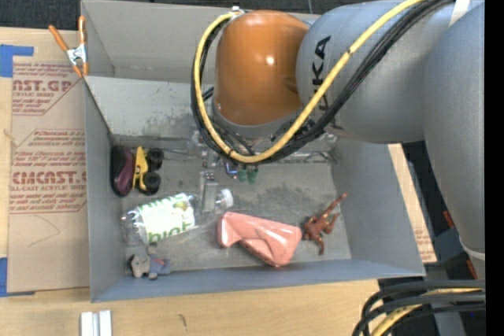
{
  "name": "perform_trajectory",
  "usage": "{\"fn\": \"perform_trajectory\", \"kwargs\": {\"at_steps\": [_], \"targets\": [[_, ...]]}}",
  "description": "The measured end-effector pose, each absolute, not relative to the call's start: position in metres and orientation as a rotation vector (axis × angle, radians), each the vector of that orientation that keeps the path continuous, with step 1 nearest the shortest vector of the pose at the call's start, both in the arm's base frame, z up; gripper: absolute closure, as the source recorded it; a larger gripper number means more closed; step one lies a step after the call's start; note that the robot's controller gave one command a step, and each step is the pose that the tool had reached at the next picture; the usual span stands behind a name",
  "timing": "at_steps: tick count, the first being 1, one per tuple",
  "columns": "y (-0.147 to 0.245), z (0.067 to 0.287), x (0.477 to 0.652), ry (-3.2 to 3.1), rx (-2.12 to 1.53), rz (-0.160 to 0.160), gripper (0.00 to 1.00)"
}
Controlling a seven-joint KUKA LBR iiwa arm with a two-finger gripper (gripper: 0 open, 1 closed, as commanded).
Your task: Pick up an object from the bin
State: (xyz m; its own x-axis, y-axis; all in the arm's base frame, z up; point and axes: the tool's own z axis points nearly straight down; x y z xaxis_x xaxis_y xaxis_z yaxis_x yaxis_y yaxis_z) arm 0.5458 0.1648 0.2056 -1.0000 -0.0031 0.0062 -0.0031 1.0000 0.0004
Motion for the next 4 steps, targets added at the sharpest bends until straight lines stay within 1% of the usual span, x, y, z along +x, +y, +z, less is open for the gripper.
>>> {"fn": "perform_trajectory", "kwargs": {"at_steps": [1, 2, 3, 4], "targets": [[0.164, 0.210, 0.547, -3.143, 0.003, -0.002, 0.00], [0.145, 0.162, 0.520, -3.148, 0.019, -0.006, 0.00], [0.124, 0.132, 0.501, -3.135, 0.204, 0.000, 0.00], [0.134, 0.102, 0.531, -3.139, -0.181, -0.003, 0.00]]}}
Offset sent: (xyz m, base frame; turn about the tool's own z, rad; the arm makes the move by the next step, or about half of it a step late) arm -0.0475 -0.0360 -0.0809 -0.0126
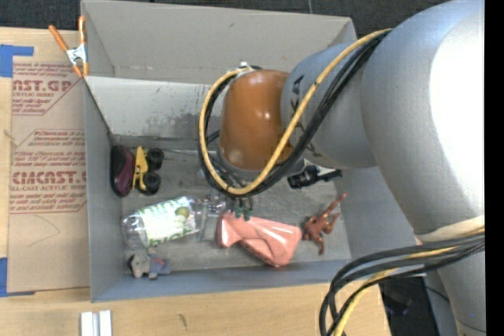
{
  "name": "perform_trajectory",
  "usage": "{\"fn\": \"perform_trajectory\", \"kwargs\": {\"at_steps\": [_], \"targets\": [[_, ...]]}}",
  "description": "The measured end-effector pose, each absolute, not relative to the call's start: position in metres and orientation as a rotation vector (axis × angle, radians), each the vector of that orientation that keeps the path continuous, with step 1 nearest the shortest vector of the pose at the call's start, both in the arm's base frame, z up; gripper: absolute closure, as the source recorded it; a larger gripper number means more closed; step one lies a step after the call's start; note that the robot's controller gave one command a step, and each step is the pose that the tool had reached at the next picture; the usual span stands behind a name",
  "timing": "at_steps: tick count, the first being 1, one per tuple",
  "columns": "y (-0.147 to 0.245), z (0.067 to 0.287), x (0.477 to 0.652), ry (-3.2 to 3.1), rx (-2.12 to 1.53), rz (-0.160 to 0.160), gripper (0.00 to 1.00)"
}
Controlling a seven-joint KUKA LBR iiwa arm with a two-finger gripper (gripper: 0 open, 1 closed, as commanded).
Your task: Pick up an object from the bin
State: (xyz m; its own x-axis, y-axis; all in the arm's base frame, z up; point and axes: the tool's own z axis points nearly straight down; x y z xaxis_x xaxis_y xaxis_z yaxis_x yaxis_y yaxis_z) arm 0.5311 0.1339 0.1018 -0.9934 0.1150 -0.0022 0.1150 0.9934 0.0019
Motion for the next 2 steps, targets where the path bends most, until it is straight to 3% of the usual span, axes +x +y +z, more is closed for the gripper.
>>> {"fn": "perform_trajectory", "kwargs": {"at_steps": [2], "targets": [[0.1399, 0.0798, 0.5335, 3.136, -0.161, 0.001, 0.00]]}}
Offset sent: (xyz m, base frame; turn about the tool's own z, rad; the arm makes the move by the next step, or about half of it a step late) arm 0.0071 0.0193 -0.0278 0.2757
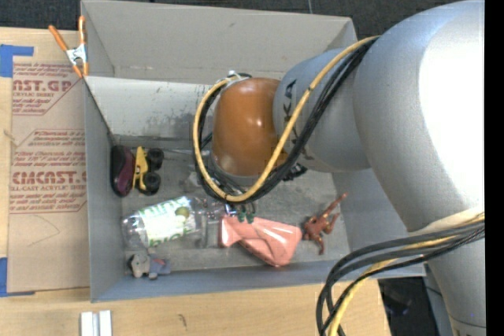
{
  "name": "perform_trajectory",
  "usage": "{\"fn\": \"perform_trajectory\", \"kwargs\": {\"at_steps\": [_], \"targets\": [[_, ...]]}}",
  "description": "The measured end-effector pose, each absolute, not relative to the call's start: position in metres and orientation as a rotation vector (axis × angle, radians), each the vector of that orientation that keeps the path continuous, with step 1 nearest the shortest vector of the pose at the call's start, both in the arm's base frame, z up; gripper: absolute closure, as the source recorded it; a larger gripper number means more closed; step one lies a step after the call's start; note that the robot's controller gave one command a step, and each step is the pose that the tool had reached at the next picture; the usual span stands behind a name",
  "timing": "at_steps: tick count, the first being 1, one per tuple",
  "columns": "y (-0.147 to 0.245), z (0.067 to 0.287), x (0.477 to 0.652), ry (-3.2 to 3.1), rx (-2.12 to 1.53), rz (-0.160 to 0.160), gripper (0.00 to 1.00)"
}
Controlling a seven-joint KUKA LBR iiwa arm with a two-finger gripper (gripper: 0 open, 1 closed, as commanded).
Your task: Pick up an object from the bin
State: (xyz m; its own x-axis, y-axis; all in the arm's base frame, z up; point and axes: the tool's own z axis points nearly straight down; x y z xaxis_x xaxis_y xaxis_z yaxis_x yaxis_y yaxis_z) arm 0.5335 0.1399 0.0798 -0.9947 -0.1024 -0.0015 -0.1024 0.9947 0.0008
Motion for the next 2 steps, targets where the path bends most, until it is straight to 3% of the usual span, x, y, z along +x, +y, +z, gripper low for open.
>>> {"fn": "perform_trajectory", "kwargs": {"at_steps": [1, 2], "targets": [[0.1675, 0.0700, 0.5012, 3.138, 0.170, -0.009, 1.00], [0.1675, 0.0700, 0.5012, 3.138, 0.170, -0.009, 1.00]]}}
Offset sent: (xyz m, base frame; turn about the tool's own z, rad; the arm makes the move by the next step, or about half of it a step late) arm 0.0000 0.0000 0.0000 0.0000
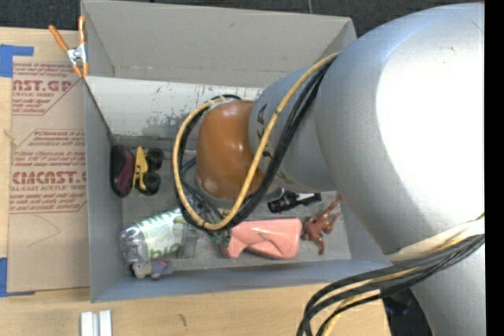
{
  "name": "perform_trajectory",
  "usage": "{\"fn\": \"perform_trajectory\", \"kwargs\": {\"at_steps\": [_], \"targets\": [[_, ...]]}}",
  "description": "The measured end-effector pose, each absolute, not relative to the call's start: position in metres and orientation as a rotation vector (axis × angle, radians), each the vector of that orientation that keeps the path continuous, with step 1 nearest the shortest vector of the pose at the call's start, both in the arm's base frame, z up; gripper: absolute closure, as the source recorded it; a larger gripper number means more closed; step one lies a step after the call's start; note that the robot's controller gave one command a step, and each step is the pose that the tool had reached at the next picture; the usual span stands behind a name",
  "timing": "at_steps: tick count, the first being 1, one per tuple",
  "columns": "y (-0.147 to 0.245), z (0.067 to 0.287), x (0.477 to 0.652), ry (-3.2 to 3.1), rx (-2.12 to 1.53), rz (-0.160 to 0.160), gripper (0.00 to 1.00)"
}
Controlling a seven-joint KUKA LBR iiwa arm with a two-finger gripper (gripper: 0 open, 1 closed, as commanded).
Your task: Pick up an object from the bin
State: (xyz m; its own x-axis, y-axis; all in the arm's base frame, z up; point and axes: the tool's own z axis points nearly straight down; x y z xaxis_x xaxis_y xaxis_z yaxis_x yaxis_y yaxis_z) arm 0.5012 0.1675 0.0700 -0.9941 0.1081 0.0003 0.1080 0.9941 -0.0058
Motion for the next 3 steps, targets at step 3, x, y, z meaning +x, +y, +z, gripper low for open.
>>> {"fn": "perform_trajectory", "kwargs": {"at_steps": [3], "targets": [[0.162, 0.139, 0.539, -3.126, -0.178, 0.005, 1.00]]}}
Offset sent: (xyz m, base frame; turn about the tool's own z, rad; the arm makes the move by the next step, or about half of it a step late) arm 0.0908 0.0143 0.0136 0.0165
